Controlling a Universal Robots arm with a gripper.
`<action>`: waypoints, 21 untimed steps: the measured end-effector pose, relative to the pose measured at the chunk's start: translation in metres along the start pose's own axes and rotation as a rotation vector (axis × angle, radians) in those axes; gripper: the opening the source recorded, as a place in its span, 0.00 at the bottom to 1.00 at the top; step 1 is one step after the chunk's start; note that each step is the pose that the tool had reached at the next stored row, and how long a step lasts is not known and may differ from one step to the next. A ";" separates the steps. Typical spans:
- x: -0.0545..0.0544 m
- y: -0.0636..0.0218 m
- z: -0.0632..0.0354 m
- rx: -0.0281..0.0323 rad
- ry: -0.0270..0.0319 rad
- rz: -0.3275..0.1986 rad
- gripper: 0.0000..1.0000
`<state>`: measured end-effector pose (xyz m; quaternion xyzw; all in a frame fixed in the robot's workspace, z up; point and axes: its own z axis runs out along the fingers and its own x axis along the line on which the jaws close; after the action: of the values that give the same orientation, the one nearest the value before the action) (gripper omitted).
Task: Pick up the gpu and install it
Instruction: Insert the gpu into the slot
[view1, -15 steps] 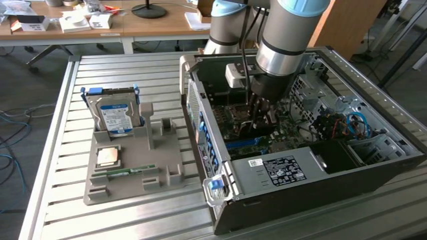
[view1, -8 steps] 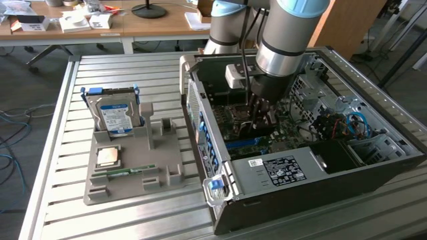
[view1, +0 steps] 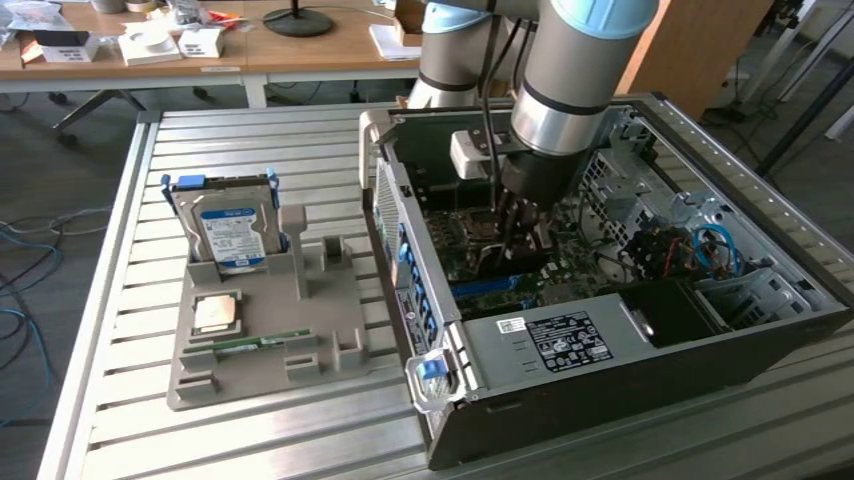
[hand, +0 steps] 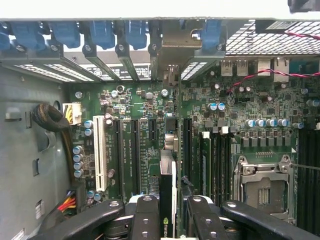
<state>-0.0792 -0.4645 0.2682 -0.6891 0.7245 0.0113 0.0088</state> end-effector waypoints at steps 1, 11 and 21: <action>0.000 0.0000 0.0005 -0.0001 0.0001 0.000 0.26; 0.000 0.0000 0.0051 -0.0002 0.0004 0.000 0.26; 0.000 0.0000 0.0066 -0.0002 0.0004 0.000 0.26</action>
<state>-0.0792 -0.4646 0.2616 -0.6891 0.7245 0.0113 0.0086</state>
